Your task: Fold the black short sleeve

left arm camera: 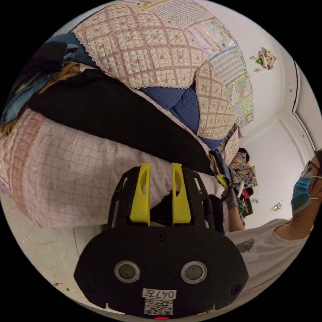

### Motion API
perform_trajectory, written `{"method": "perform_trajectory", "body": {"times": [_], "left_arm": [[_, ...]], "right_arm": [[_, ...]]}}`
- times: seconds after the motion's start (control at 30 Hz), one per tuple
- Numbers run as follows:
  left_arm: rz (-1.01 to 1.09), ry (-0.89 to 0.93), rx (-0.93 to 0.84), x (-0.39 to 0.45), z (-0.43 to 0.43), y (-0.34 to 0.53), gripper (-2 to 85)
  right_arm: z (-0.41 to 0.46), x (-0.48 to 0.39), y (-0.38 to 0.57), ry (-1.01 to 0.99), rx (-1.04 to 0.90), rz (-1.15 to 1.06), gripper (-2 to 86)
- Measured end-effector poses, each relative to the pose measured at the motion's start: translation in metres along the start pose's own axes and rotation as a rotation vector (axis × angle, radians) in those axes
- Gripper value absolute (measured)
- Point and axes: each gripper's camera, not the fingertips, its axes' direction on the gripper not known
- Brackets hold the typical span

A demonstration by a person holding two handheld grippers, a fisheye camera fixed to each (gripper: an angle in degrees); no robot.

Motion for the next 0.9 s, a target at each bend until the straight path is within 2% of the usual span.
{"method": "perform_trajectory", "body": {"times": [0.07, 0.27, 0.33, 0.43, 0.5, 0.6, 0.67, 0.77, 0.9], "left_arm": [[-0.026, 0.005, -0.002, -0.003, -0.009, 0.022, 9.9], [-0.084, -0.004, -0.002, -0.013, -0.041, 0.093, 9.7], [-0.094, -0.005, 0.003, -0.017, -0.049, 0.114, 9.6], [-0.143, 0.002, 0.034, -0.034, -0.067, 0.144, 9.6], [-0.186, -0.003, 0.111, -0.050, -0.094, 0.169, 9.6], [-0.258, -0.122, 0.214, -0.076, -0.132, 0.198, 9.7], [-0.306, -0.121, 0.284, -0.100, -0.150, 0.210, 9.7], [-0.391, -0.081, 0.388, -0.148, -0.173, 0.217, 9.8], [-0.461, -0.127, 0.390, -0.205, -0.184, 0.208, 10.5]], "right_arm": [[0.020, 0.009, 0.021, -0.107, -0.009, 0.047, 9.1], [0.073, 0.007, 0.043, -0.138, -0.018, 0.124, 6.2], [0.090, 0.004, 0.048, -0.152, -0.032, 0.157, 1.7], [0.112, -0.012, 0.058, -0.141, -0.064, 0.158, -0.4], [0.113, -0.037, 0.064, -0.065, -0.023, 0.066, -0.7], [0.150, -0.063, 0.077, 0.089, -0.128, -0.023, -0.8], [0.191, -0.065, 0.090, 0.049, -0.204, 0.022, -0.8], [0.219, -0.078, 0.110, 0.018, -0.162, 0.062, -0.7], [0.256, -0.102, 0.134, -0.001, -0.149, 0.091, -0.2]]}}
